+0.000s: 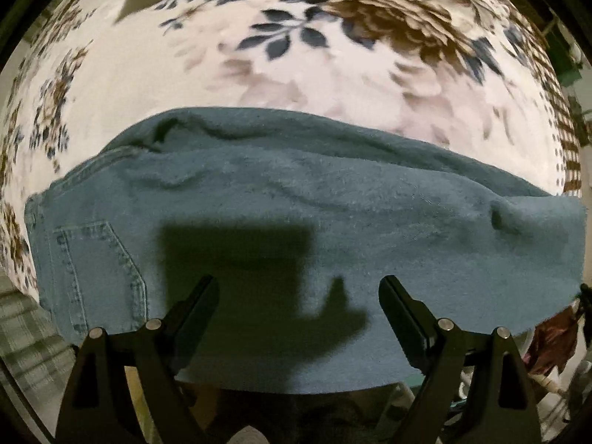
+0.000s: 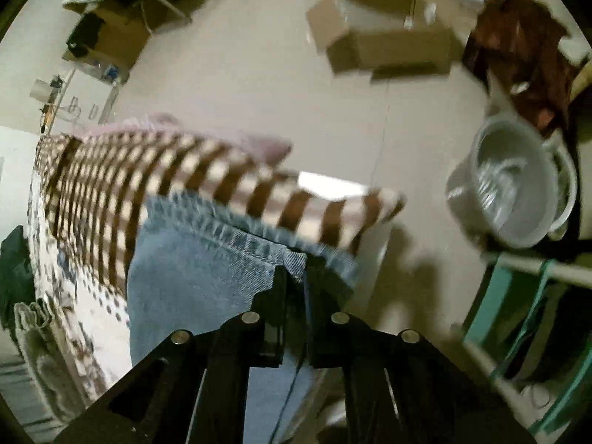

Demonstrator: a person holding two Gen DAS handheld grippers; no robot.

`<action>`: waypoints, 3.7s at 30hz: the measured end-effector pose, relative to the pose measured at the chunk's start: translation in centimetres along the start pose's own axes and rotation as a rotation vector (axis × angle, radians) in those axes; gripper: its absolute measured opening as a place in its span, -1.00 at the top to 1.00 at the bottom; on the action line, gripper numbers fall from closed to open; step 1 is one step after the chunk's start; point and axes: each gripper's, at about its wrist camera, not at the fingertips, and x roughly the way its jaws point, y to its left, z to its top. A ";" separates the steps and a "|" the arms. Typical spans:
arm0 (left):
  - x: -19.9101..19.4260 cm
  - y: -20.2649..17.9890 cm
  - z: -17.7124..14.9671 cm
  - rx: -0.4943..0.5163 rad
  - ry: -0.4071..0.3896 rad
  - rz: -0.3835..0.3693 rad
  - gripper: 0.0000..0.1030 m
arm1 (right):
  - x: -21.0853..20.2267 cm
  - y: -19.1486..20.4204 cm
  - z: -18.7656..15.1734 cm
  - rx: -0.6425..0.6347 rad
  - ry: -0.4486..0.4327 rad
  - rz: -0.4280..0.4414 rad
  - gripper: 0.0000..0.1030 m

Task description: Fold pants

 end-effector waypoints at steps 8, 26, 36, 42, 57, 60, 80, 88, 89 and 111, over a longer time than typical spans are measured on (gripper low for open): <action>2.0 -0.6 -0.2 0.019 0.035 0.028 -0.71 | 2.2 0.5 1.0 -0.123 0.138 -0.129 0.39; 1.4 -7.1 -0.9 0.088 0.001 -0.022 -0.71 | 3.3 15.4 2.3 -0.751 -0.064 -0.142 0.67; 1.4 -12.5 -0.5 0.179 -0.068 0.008 -0.71 | -4.0 13.5 0.2 -0.703 -0.239 -0.057 0.69; 4.8 -12.4 1.8 0.132 -0.030 0.040 -0.71 | 2.3 13.8 1.7 -0.645 -0.054 -0.128 0.45; 6.1 -12.8 -5.8 0.177 0.049 -0.028 -0.71 | 4.6 -4.8 -2.1 -0.052 0.214 0.203 0.02; 6.9 -12.6 -6.9 0.166 0.029 -0.042 -0.78 | 5.8 -5.7 -3.1 0.029 0.171 0.362 0.09; 11.0 -10.9 5.1 0.078 0.087 -0.051 -1.00 | 8.4 -2.6 -2.6 0.027 0.038 0.651 0.41; 8.1 -8.8 4.3 0.067 0.028 -0.082 -1.00 | 2.0 -0.4 -3.9 -0.100 -0.036 0.613 0.86; 7.3 -8.5 4.2 0.062 0.013 -0.088 -1.00 | 0.2 0.6 -4.6 -0.142 -0.048 0.626 0.86; -0.2 15.8 -4.7 -0.274 -0.086 -0.066 -1.00 | -0.5 18.6 -43.4 -1.096 0.181 0.559 0.86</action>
